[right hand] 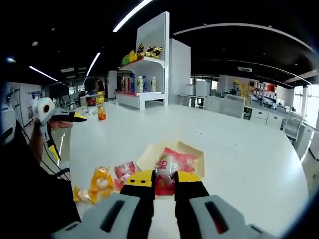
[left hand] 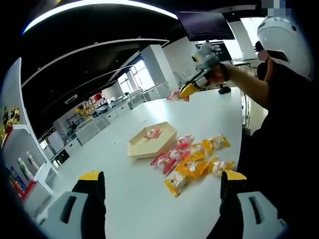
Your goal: Pick up the marshmallows scattered on the table and place them into the bowl on the table
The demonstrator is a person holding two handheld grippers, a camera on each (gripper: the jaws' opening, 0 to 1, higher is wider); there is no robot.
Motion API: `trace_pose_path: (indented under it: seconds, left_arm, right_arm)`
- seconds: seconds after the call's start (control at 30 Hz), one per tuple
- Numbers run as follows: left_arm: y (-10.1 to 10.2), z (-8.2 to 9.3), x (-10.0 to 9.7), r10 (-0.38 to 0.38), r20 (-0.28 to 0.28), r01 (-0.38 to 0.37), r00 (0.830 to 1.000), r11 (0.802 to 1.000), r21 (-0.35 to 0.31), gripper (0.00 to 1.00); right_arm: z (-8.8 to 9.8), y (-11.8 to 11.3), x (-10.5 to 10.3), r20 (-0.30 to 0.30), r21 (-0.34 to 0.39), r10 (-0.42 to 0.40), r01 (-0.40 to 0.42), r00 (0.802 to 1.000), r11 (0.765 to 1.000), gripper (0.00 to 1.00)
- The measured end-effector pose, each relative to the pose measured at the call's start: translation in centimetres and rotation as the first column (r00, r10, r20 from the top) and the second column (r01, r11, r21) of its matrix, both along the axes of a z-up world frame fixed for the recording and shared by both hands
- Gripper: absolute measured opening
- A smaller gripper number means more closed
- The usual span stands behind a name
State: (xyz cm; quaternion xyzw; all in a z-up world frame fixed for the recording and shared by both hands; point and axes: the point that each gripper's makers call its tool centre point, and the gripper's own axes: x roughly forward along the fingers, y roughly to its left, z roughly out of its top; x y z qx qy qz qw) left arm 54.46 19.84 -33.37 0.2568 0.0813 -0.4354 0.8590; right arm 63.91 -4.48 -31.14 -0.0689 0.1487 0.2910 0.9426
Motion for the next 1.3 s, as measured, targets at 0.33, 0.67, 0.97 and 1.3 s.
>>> trace_pose_path:
  seconds: [0.33,0.67,0.97,1.3]
  left_arm:
    - [0.2,0.4,-0.1,-0.003,0.005,0.003,1.0,1.0,-0.011,0.95]
    - [0.1,1.5,0.0,-0.012,0.017,0.012,1.0,1.0,-0.023,0.95]
    - [0.1,2.3,0.0,-0.019,0.029,0.02,0.999,0.999,-0.03,0.95]
    - [0.5,1.2,-0.4,-0.02,0.019,0.02,1.0,0.999,-0.029,0.95]
  right_arm:
    - [0.6,2.3,4.0,-0.012,-0.007,0.033,-0.033,0.999,0.999,0.12]
    - [-1.0,3.6,9.5,-0.079,-0.035,0.01,-0.012,0.997,0.999,0.12]
    - [-3.4,5.0,12.7,-0.147,-0.059,-0.012,0.003,0.989,0.998,0.12]
    - [-6.3,6.4,14.5,-0.201,-0.068,-0.038,0.025,0.979,0.997,0.12]
